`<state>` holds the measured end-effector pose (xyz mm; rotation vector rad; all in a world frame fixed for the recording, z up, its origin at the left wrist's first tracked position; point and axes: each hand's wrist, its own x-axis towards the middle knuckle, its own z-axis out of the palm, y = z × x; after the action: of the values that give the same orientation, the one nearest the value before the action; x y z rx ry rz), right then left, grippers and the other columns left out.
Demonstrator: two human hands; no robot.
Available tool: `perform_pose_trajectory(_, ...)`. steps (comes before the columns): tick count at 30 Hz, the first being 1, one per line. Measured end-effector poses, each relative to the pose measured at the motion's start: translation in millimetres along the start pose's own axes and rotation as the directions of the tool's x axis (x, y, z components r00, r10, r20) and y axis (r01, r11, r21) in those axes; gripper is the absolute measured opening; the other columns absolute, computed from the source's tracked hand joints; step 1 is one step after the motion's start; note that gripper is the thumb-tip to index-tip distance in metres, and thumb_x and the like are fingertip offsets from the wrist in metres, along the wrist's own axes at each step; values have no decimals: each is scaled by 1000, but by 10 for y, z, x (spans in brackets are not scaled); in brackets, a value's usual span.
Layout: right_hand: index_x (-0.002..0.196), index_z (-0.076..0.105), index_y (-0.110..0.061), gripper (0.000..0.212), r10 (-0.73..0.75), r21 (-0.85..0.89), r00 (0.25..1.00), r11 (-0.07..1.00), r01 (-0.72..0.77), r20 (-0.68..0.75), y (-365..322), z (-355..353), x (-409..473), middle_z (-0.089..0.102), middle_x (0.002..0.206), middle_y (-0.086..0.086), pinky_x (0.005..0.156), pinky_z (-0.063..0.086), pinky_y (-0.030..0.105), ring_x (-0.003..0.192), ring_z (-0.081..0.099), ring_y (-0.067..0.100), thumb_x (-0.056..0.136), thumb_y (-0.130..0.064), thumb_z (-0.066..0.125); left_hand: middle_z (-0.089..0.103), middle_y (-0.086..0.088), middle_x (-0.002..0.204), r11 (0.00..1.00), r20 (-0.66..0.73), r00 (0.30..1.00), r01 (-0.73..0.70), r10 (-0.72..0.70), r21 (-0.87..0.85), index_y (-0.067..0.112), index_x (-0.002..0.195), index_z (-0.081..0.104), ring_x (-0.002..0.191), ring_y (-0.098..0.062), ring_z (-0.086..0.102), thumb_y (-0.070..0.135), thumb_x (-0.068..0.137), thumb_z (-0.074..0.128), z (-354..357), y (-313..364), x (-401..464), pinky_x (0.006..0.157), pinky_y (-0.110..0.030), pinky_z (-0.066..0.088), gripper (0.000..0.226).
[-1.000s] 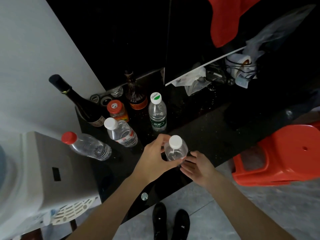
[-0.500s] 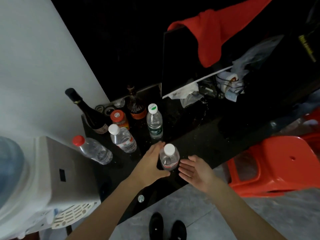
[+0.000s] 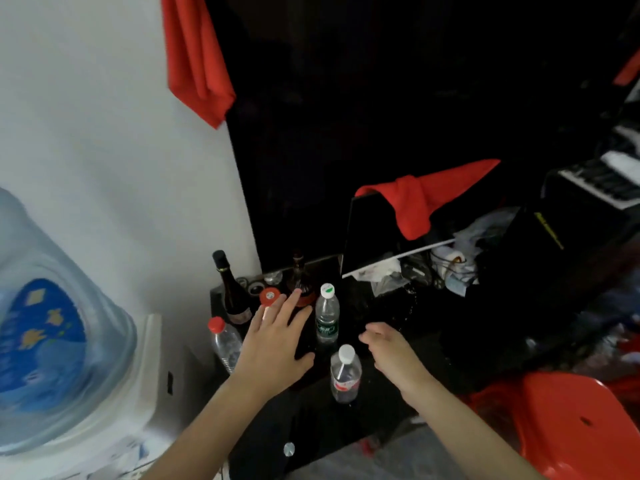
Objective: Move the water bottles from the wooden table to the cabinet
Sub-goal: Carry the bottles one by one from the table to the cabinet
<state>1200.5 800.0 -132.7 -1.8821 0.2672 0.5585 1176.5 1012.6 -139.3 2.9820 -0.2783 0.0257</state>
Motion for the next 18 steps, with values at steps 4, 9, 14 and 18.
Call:
perform_pose_trajectory(4,139,49,-21,40,-200,-320,975,921,222,101,-473,211,-342,63,128,7,86,52,27,115,62,19,100,-27,50,2,2,172,995,-41,995,90,-88,43,30,159,28,159,-26,5,58,89,58,-419,-134,-211,126,-48,5,81)
perform_pose_trajectory(9,150,37,-22,55,-417,-549,876,685,478,242,-836,790,-692,41,150,0,95,41,16,121,52,11,99,-34,51,39,-5,162,972,-137,965,233,-226,39,27,144,54,147,-32,42,65,76,40,-844,-495,-824,115,-54,33,79)
perform_pose_trajectory(14,155,29,-21,62,-486,-640,753,416,646,443,-1041,1755,-1114,28,160,-1,119,27,34,148,26,17,99,-38,48,53,-11,152,896,-166,888,441,-429,44,25,129,66,135,-35,56,65,68,45,-1157,-1012,-1869,102,-60,47,75)
perform_pose_trajectory(18,150,34,-19,61,-504,-580,604,227,782,617,-1074,2645,-1652,36,151,1,114,34,39,141,36,23,94,-36,51,-8,0,172,763,-155,752,647,-640,-14,32,159,22,159,-26,-3,59,92,53,-1262,-1392,-2863,126,-50,5,79)
